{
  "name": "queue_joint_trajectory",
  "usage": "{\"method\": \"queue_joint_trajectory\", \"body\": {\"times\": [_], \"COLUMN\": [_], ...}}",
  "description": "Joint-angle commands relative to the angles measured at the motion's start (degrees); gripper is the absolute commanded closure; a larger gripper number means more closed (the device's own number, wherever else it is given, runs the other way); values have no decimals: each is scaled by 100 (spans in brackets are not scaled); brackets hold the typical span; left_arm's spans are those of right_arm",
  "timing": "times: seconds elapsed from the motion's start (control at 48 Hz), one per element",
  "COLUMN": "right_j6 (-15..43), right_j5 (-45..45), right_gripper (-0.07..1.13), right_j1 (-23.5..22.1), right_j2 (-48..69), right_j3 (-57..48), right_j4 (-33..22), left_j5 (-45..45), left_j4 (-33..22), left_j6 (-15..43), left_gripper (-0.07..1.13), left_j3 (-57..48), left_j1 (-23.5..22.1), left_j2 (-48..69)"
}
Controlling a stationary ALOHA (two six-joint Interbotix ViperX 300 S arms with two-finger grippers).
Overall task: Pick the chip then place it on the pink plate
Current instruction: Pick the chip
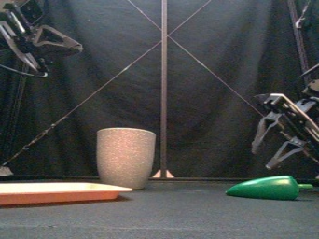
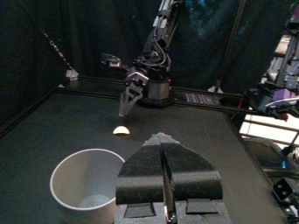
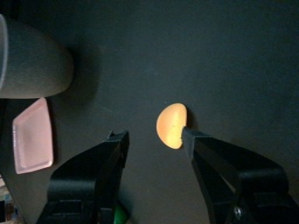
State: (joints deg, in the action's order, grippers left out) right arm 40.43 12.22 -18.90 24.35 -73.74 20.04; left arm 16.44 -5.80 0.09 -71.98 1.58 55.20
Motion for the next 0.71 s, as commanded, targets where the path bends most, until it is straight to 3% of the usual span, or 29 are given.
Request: {"method": "queue_joint_trajectory", "body": {"times": [0.021, 0.708], "right_j6": [141, 185], "right_j5": [-105, -141], "right_gripper": [19, 19], "right_j1": [-53, -9], "right_j2": [-211, -1441], "right_j3": [158, 668], "right_j4": [0, 53], "left_j5": [44, 26], "left_j4": [9, 9], "left_j6": [9, 9], "left_gripper": [108, 108], "left_j3": [79, 62], "left_j1": [9, -44], "left_j2": [-35, -26]}}
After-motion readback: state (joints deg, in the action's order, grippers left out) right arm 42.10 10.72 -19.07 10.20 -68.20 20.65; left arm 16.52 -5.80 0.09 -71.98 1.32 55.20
